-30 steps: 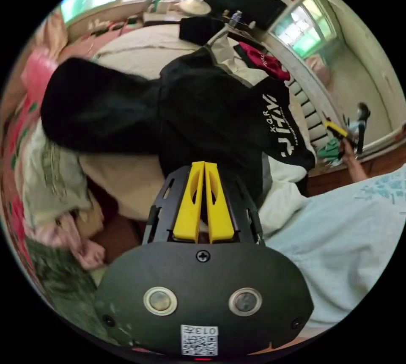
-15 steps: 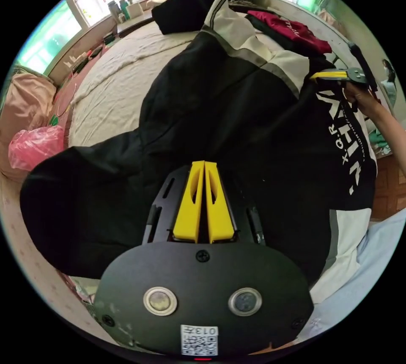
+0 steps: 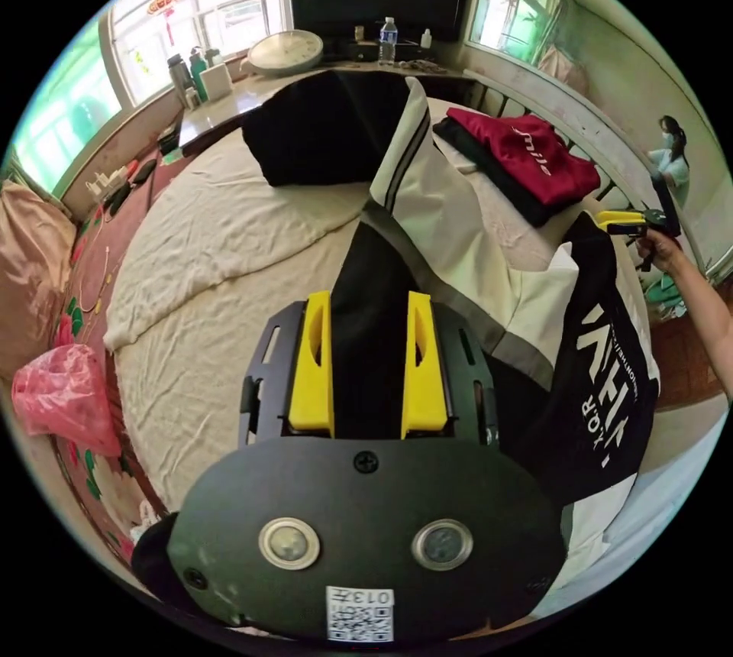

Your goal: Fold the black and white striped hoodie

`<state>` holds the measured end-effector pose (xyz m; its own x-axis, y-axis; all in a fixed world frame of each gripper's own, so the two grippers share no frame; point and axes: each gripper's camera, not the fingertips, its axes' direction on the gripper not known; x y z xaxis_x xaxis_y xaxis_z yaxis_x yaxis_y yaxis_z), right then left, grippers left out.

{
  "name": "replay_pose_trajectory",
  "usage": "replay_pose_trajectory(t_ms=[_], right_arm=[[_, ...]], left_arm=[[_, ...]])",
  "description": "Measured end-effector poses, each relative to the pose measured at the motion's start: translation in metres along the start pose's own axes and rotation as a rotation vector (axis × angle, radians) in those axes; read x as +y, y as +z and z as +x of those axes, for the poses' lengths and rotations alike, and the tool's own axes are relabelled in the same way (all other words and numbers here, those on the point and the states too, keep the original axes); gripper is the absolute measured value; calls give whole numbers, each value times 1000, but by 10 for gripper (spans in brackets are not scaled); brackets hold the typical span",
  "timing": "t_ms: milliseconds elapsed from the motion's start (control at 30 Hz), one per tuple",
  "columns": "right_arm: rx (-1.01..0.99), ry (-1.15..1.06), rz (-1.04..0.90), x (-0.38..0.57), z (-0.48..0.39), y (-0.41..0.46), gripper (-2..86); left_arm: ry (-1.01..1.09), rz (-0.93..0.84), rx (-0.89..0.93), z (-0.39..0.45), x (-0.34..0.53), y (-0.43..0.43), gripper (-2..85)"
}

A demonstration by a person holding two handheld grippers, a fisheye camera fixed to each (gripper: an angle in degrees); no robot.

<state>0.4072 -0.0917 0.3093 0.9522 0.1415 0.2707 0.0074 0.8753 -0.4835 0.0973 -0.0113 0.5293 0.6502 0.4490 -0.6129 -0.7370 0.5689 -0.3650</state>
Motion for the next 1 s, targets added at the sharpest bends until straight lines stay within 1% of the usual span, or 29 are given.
replay_pose_trajectory(t_ms=[33, 67, 100, 167, 233, 267, 333, 367, 400, 433, 467, 500, 567, 633, 700, 767, 800, 833, 867, 933, 1000], right_arm=[[-19, 2, -14, -2, 3, 4, 116], [-36, 3, -18, -3, 5, 5, 101], [-87, 9, -21, -4, 7, 6, 71], [-77, 38, -21, -6, 9, 5, 21], [-19, 11, 50, -1, 3, -8, 9], [7, 9, 76, 2, 2, -13, 7], [113, 19, 220, 16, -1, -37, 6], [131, 36, 255, 21, 0, -43, 7], [148, 80, 282, 27, 6, -48, 10], [118, 74, 289, 31, 11, -49, 17], [100, 74, 282, 33, 13, -47, 20], [58, 83, 254, 34, 18, -40, 54], [-19, 118, 203, 32, 23, -25, 88], [-88, 108, 169, 24, 17, -7, 120], [-115, 116, 152, 15, 9, 4, 121], [-109, 119, 100, 6, 1, 18, 83], [-19, 87, 15, -1, -8, 31, 48], [89, 33, -6, -5, -22, 39, 29], [138, 9, 10, -6, -29, 41, 27], [305, -64, 46, -6, -61, 43, 28], [377, -77, 101, 4, -74, 31, 47]], left_arm=[[3, -20, -1, 2, -4, 7, 126], [10, -59, -2, 6, -10, 18, 96], [17, -100, -2, 11, -13, 28, 43], [10, -123, -41, 19, -13, 34, 16], [-6, -84, -74, 27, -6, 28, 5], [-9, -30, -117, 34, 2, 18, 2], [-21, 74, -170, 41, 19, -5, -1], [-44, 150, -185, 43, 33, -21, -2], [-69, 190, -200, 41, 44, -31, -3], [-84, 202, -214, 39, 49, -34, -4], [-120, 220, -238, 33, 58, -39, -4], [-175, 228, -248, 24, 66, -40, -4], [-232, 224, -204, 10, 72, -34, -4], [-202, 188, -211, 15, 69, -27, -4], [-165, 179, -257, 30, 64, -28, -4], [-172, 173, -263, 34, 63, -26, -3], [-173, 155, -269, 34, 63, -22, -3], [-172, 147, -270, 34, 63, -19, -3], [-177, 123, -277, 34, 63, -11, -2], [-190, 101, -266, 34, 64, -3, -1], [-204, 147, -252, 34, 74, -20, 1]])
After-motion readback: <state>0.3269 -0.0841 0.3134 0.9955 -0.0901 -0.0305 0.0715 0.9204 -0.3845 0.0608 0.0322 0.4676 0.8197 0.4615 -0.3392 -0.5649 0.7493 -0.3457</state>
